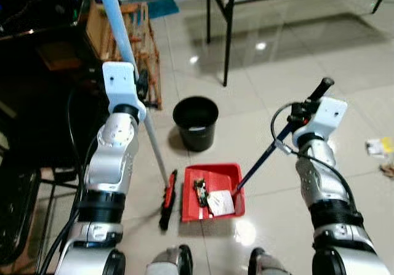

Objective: Sweep floor

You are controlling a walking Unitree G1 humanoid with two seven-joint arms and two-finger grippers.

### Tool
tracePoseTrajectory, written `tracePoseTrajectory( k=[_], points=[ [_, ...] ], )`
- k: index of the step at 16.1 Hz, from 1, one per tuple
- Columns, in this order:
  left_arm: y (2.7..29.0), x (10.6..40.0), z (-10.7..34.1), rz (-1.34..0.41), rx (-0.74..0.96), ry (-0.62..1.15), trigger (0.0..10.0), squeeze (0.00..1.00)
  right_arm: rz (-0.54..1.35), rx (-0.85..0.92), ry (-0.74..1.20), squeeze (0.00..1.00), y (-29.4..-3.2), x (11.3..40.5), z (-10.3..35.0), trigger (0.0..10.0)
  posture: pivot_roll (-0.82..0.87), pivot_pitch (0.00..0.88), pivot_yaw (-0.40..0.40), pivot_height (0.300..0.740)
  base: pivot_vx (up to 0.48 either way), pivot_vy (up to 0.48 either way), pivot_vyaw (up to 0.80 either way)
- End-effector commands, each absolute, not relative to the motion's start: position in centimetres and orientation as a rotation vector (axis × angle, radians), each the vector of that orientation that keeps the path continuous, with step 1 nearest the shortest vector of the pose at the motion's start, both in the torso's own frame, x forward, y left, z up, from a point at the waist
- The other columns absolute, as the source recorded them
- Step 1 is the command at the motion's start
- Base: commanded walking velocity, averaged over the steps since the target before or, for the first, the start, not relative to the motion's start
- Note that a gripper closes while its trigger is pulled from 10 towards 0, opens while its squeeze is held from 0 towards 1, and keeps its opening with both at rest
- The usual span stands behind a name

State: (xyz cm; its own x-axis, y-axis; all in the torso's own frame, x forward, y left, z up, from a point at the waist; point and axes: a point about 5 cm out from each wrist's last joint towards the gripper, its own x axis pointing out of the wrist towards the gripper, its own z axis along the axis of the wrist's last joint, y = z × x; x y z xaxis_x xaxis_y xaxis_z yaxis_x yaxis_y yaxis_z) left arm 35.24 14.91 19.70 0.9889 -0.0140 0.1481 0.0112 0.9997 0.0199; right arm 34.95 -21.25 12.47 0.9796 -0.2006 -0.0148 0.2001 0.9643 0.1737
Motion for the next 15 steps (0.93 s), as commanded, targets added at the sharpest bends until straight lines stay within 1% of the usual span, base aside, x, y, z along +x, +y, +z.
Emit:
tracePoseTrajectory(
  k=[1, 6, 10, 12, 13, 15],
  points=[
    [15.6, 35.2, 20.3, 0.019, 0.033, -0.173, 10.0, 0.0, -0.178, 0.183, -0.051, 0.0, -20.6, 35.4, 13.6, 10.0, -0.03, 0.146, 0.108, 0.74, 0.394, 0.0, 0.8],
    [15.5, 35.1, 20.3, 0.015, 0.037, -0.178, 10.0, 0.0, -0.179, 0.197, -0.039, 0.0, -20.6, 35.3, 13.4, 10.0, -0.03, 0.145, 0.106, 0.74, 0.372, 0.0, 0.0],
    [15.2, 35.3, 20.0, -0.008, 0.04, -0.172, 10.0, 0.0, -0.184, 0.197, -0.037, 0.0, -20.6, 35.5, 13.4, 10.0, -0.04, 0.134, 0.103, 0.74, 0.0, 0.0, 0.0],
    [15.4, 35.4, 19.0, -0.002, 0.035, -0.149, 10.0, 0.0, -0.175, 0.183, -0.043, 0.0, -20.7, 35.7, 13.8, 10.0, -0.05, 0.121, 0.091, 0.74, 0.0, 0.0, 0.0],
    [15.3, 35.4, 18.7, 0.001, 0.027, -0.141, 10.0, 0.0, -0.171, 0.178, -0.048, 0.0, -20.7, 35.8, 14.0, 10.0, -0.06, 0.118, 0.081, 0.74, 0.0, 0.0, 0.0],
    [14.5, 35.5, 17.9, 0.004, 0.005, -0.13, 10.0, 0.0, -0.149, 0.146, -0.065, 0.0, -21.1, 36.3, 15.2, 10.0, -0.07, 0.088, 0.023, 0.74, 0.0, 0.0, 0.0]
  ],
)
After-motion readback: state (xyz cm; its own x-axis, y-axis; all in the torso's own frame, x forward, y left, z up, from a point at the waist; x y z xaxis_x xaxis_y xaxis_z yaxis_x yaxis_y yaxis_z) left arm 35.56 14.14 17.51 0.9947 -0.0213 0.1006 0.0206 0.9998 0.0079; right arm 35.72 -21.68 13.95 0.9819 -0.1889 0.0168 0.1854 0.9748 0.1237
